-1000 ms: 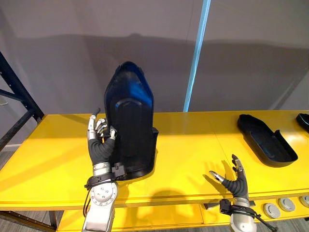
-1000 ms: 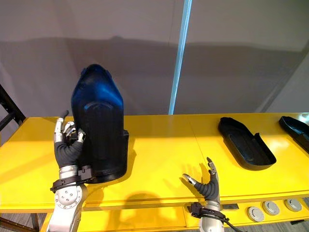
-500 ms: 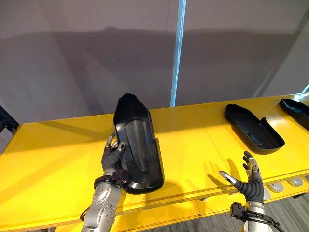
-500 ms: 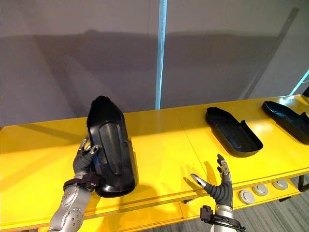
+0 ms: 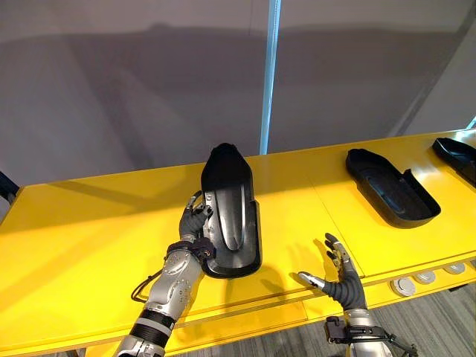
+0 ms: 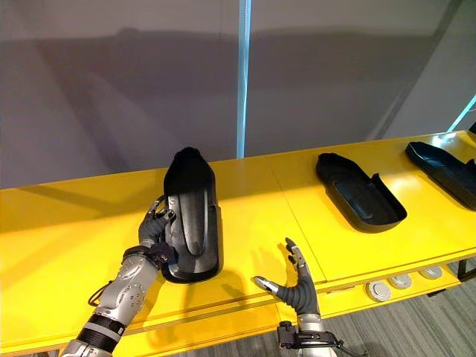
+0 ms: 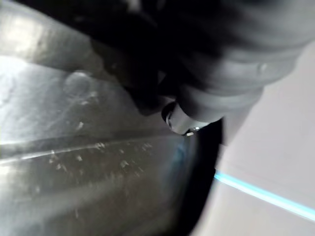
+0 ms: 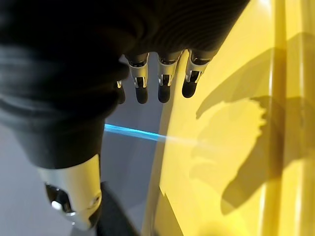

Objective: Walk over and take plastic housings, then place them on the shelf

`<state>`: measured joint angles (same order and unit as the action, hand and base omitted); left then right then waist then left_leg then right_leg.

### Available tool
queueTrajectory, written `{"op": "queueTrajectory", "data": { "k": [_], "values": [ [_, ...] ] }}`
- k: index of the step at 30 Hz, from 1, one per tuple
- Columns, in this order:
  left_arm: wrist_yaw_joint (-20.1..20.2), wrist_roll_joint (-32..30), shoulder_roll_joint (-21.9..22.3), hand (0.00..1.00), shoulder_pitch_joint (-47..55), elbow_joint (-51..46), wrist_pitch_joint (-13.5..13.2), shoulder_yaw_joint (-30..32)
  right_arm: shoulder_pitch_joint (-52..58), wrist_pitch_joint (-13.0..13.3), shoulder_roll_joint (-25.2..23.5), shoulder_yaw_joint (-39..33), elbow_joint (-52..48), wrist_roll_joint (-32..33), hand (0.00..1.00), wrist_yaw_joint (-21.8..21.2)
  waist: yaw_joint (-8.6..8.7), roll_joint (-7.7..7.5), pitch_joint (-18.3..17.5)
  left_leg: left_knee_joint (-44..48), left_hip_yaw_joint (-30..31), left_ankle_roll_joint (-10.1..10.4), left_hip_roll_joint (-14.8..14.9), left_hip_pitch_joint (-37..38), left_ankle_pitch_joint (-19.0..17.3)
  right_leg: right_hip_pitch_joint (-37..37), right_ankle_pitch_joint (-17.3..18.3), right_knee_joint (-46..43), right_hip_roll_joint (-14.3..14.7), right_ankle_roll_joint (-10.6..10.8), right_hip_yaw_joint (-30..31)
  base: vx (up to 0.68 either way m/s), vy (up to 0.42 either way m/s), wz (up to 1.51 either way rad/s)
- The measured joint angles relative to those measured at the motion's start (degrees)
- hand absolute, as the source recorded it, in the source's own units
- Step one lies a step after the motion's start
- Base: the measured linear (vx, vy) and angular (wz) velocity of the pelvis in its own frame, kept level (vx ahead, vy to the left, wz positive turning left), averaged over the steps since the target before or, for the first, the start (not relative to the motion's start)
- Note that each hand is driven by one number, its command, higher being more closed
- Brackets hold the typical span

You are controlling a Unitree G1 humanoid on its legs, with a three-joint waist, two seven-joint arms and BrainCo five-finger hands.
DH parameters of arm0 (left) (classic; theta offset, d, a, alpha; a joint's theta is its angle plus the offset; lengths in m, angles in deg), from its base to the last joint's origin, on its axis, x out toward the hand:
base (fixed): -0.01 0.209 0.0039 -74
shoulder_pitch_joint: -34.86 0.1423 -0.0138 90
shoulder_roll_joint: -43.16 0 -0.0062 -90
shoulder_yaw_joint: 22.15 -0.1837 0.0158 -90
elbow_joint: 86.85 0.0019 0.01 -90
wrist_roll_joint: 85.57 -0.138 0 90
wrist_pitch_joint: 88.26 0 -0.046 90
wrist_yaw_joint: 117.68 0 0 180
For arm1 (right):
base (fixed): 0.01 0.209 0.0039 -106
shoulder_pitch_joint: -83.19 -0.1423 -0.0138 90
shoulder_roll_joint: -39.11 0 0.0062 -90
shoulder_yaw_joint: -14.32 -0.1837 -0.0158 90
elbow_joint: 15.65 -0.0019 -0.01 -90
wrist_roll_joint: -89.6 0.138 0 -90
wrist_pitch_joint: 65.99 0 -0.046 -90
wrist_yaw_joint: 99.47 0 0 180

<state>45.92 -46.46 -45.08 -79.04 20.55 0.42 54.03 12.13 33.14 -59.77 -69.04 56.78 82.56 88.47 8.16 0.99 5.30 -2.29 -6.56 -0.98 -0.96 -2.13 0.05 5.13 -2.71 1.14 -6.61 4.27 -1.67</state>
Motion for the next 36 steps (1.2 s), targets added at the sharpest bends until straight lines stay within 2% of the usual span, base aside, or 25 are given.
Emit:
{"op": "queueTrajectory", "data": {
  "k": [10, 14, 16, 18, 19, 24, 25, 26, 27, 30, 32, 36],
  "values": [
    [-2.8, 0.1, 1.0, 0.00, -3.7, 2.3, 0.0, -1.2, 1.5, -0.5, 1.2, 2.0, 0.1, 0.0, 0.00, 0.0, 0.02, -0.03, 0.6, 0.0, 0.1, 0.1, 0.0, 0.2, 0.0, -0.3, 0.0, 0.1, 0.0, 0.0, 0.4, 0.00, 0.001, 0.00],
    [-8.0, -1.4, 6.4, 0.00, -4.5, 1.7, -0.1, 1.4, 1.4, -0.6, 1.3, 4.7, 0.5, -0.1, 0.00, 0.0, 0.00, 0.00, 1.1, -0.7, 0.4, 0.2, -0.1, 1.6, 0.2, -1.6, 0.0, 0.2, 0.0, 0.0, -0.4, 0.01, 0.007, 0.05],
    [-9.1, -2.9, 7.4, 0.00, -4.5, 0.3, -0.1, 2.0, 1.2, -0.6, 1.1, 5.0, 0.5, -0.3, 0.00, 0.0, 0.01, 0.11, 1.2, -1.2, 0.4, 0.1, -0.1, 1.9, 0.4, -1.7, 0.0, 0.2, 0.0, 0.0, -0.5, 0.00, 0.000, 0.00],
    [-10.0, -5.7, 8.3, 0.00, -4.5, -2.2, -0.2, 2.8, 1.0, -0.6, 1.0, 4.9, 0.6, -0.3, 0.00, 0.0, 0.00, 0.17, 1.3, -1.8, 0.5, 0.0, -0.1, 2.5, 0.8, -2.0, 0.0, 0.2, 0.1, 0.0, -0.6, -0.02, 0.005, 0.03],
    [-10.9, -20.0, 9.6, 0.00, -4.3, -10.8, -0.3, 4.2, 0.2, -0.6, 0.9, 4.8, 0.7, -0.3, 0.00, 0.0, -0.04, 0.32, 1.4, -2.6, 0.7, 0.0, -0.1, 3.9, 1.4, -3.2, 0.0, 0.2, 0.2, 0.0, -0.8, -0.04, 0.006, 0.05],
    [-10.9, -23.1, 11.1, 0.00, -1.9, -13.1, 0.2, 5.7, -0.6, -0.6, 0.7, 4.7, 1.3, -0.3, 0.00, 0.0, -0.02, 0.46, 1.3, -2.6, 1.4, 0.1, -0.1, 3.9, 1.9, -3.3, 0.0, 0.0, 0.3, 0.0, -1.3, -0.04, 0.000, 0.06],
    [-11.4, -26.5, 11.9, 0.00, -0.2, -17.8, 0.7, 6.8, -1.2, -0.6, 0.1, 4.5, 1.3, -0.3, 0.00, 0.0, 0.07, 0.49, 1.3, -2.6, 1.6, 0.1, -0.1, 4.0, 2.0, -3.5, 0.0, 0.0, 0.3, 0.0, -1.4, -0.01, -0.001, 0.10],
    [-12.5, -34.0, 12.4, 0.00, 1.3, -22.8, 0.9, 7.5, -1.6, -0.5, -0.5, 3.5, 1.3, -0.2, 0.00, 0.0, 0.06, 0.50, 1.3, -2.6, 2.0, 0.2, 0.0, 4.7, 2.0, -4.4, 0.1, 0.0, 0.3, 0.0, -2.0, 0.00, -0.003, 0.13],
    [-12.9, -37.5, 12.4, 0.00, 1.9, -24.9, 0.8, 7.9, -1.9, -0.5, -0.9, 2.9, 1.3, -0.2, 0.00, 0.0, -0.04, 0.52, 1.3, -2.6, 2.3, 0.2, 0.0, 5.2, 2.0, -5.0, 0.1, 0.1, 0.3, 0.0, -2.2, 0.01, -0.005, 0.16],
    [-13.4, -47.3, 12.0, 0.00, 6.9, -33.4, -1.2, 10.7, -5.7, -0.1, -1.0, -1.1, 1.3, -0.2, 0.00, 0.1, -1.28, 1.75, -0.7, -2.6, 3.1, 0.2, 0.0, 5.8, 2.0, -5.9, 0.3, 0.1, 0.2, -0.1, -3.0, -0.02, 0.004, 0.13],
    [-13.2, -49.1, 11.7, 0.00, 12.6, -37.1, -2.6, 11.9, -7.9, 0.3, -0.8, -4.0, 1.3, -0.2, 0.00, 0.2, -1.58, 2.14, -1.0, -2.7, 3.5, 0.2, -0.1, 6.2, 2.1, -6.7, 0.3, 0.1, 0.1, 0.0, -3.6, -0.05, 0.007, 0.15],
    [-11.2, -49.5, 11.6, 0.00, 24.6, -41.9, -5.3, 15.2, -10.9, 1.1, 0.1, -10.5, 1.2, 0.0, 0.00, 1.1, -3.63, 2.02, -1.6, -2.9, 3.9, 0.5, 0.0, 6.4, 2.0, -7.2, 0.4, 0.3, 0.2, 0.0, -4.0, -0.06, -0.002, 0.07]
  ]
}}
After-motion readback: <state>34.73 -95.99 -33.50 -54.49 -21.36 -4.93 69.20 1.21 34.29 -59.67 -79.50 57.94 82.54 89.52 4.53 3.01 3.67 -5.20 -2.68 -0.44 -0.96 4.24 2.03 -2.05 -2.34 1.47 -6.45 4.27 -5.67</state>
